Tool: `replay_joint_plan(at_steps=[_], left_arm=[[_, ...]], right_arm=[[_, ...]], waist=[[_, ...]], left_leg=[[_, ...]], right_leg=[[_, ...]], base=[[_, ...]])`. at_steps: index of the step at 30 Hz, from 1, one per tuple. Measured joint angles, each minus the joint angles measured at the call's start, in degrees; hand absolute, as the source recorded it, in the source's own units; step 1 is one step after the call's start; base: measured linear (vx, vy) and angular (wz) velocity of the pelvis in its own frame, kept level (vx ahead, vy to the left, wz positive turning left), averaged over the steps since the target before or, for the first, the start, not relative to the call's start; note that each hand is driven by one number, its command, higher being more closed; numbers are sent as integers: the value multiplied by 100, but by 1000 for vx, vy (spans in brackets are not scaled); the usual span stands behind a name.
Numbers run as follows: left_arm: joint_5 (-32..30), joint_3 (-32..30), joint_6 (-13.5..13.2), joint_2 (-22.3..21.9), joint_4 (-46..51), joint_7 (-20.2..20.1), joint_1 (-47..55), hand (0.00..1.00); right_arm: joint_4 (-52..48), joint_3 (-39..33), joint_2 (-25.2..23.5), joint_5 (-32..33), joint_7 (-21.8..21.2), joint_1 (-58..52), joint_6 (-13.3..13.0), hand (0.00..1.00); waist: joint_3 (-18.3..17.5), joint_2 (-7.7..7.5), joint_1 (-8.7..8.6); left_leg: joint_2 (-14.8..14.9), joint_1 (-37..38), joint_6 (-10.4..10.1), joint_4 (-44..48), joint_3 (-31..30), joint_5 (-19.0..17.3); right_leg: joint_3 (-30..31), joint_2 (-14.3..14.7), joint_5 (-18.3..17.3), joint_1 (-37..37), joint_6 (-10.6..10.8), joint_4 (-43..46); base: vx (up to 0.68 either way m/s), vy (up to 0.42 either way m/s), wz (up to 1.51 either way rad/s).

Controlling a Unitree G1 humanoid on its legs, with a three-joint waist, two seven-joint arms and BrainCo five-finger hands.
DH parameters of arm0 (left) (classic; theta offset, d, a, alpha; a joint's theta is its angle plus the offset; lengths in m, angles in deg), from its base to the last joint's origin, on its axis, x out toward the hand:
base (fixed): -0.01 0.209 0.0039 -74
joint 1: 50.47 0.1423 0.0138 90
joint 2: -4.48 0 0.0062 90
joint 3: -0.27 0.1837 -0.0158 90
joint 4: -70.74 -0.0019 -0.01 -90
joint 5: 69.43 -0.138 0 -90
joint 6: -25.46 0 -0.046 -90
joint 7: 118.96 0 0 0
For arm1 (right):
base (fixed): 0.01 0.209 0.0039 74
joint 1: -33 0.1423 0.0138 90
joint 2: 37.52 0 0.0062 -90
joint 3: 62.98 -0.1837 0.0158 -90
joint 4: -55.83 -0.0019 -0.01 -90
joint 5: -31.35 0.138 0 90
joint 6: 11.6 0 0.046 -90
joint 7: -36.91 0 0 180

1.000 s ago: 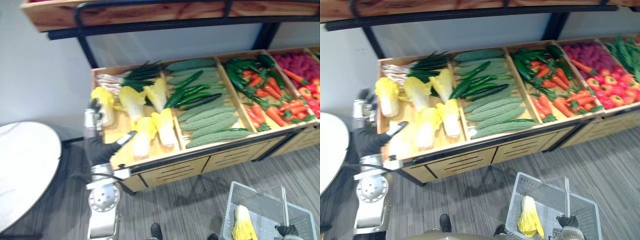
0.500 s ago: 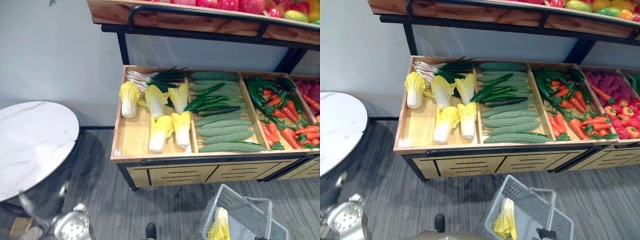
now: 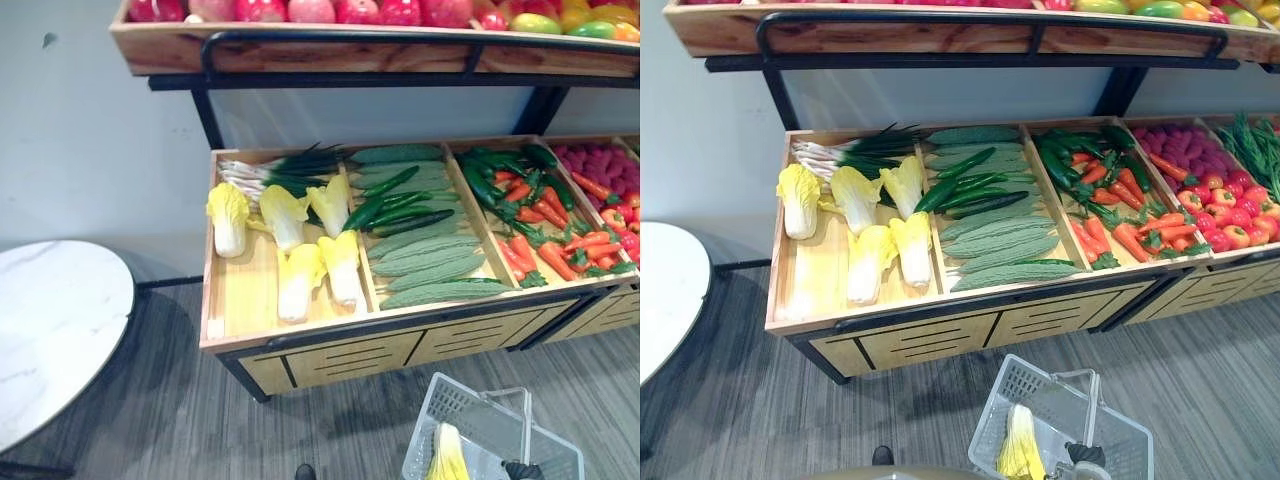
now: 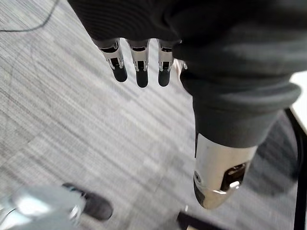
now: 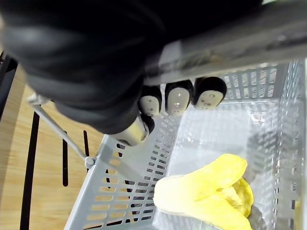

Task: Pick vegetable in the basket

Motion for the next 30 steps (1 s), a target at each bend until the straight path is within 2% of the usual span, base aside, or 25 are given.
replay_joint_plan(at_steps=[2,6,14,16,18,20,21,22,23,24,25,26,27,28,29,30], left_arm=[[-390,577,25,78,-61,-520,-27,0],[-423,1067,18,245,-90,-820,-26,0],[-593,1695,-89,404,-86,-914,-21,0],[-641,1903,-89,425,-88,-927,-74,0],[-649,2061,-88,455,-98,-922,-78,0],[-653,2189,-89,504,-105,-865,-129,0],[-793,2243,-89,554,-101,-811,-206,0],[-890,2242,-89,606,-87,-796,-314,0],[-1041,2241,-104,619,5,-760,-355,0],[-1069,2240,-102,646,89,-757,-357,0],[-1088,2239,-106,669,195,-757,-353,0],[-1084,2234,-103,683,248,-757,-362,0],[-1081,2230,-103,689,321,-755,-346,0],[-1078,2230,-103,697,322,-751,-339,0],[-1067,2226,-87,710,308,-739,-363,0],[-1066,2225,-85,705,306,-733,-396,0]], right_arm=[[6,104,34,-88,-118,39,0,100],[46,221,74,-133,-212,36,9,100],[46,252,97,-231,-214,33,23,100],[17,22,111,-190,-209,42,8,100],[-45,-31,114,-182,-204,41,-9,100],[-86,23,100,-173,-204,39,-50,100],[-139,49,84,-98,-207,24,-73,100],[-204,75,44,-41,-211,27,-74,100],[-237,137,-14,16,-212,80,-80,100],[-238,147,-31,42,-212,123,-86,100],[-247,130,-8,42,-205,161,-96,100],[-218,132,33,42,-205,186,-80,100],[-192,156,31,40,-210,235,-77,100],[-186,181,7,38,-212,266,-76,100],[-72,361,-26,37,-230,396,-68,100],[-11,370,-29,36,-250,453,-65,100]], waist=[[4,22,-55],[12,8,-52],[159,-27,-71],[255,11,-103],[298,50,-119],[356,81,-120],[408,115,-158],[523,133,-222],[684,249,-199],[733,205,-220],[758,171,-227],[761,166,-216],[763,171,-177],[763,170,-153],[763,140,-97],[763,137,-80]], left_leg=[[4,61,-24,-1,92,-33],[1,201,-51,-3,238,-98],[-51,522,-4,17,440,-213],[-63,677,-8,38,494,-341],[-25,782,2,38,694,-406],[67,808,15,38,982,-473],[155,804,62,80,1176,-513],[213,781,153,252,1299,-568],[426,671,366,396,1778,-635],[419,661,401,414,1914,-658],[390,678,421,390,2122,-671],[387,718,438,381,2347,-683],[384,800,441,353,2692,-681],[377,828,441,342,2880,-678],[375,815,454,441,3336,-695],[379,789,456,483,3500,-707]], right_leg=[[90,2,-22,-11,4,23],[243,-4,-89,-1,-5,108],[414,-60,-108,166,-3,166],[471,-214,-237,63,-55,695],[745,-299,-208,-244,-92,1258],[1152,-219,86,-556,-249,1553],[1358,-103,467,-713,-245,1501],[1360,-19,815,-700,-235,1292],[1087,55,986,-646,-273,1109],[732,-83,640,-741,-449,1669],[236,-315,78,-786,-570,2533],[-147,-462,-308,-676,-610,3058],[-444,-551,-486,-446,-646,3428],[-522,-586,-486,-338,-645,3512],[-594,-669,-533,-84,-528,3474],[-602,-681,-510,-3,-492,3358]], base=[[64,-17,-23],[51,-11,-19],[44,-9,-13],[38,39,-7],[6,55,-44],[-38,69,-84],[-30,64,-85],[-57,55,-116],[-62,29,-101],[-104,55,-115],[-62,87,-94],[-22,90,-129],[20,50,-127],[23,-15,-182],[9,-51,-160],[-27,-129,-191]])
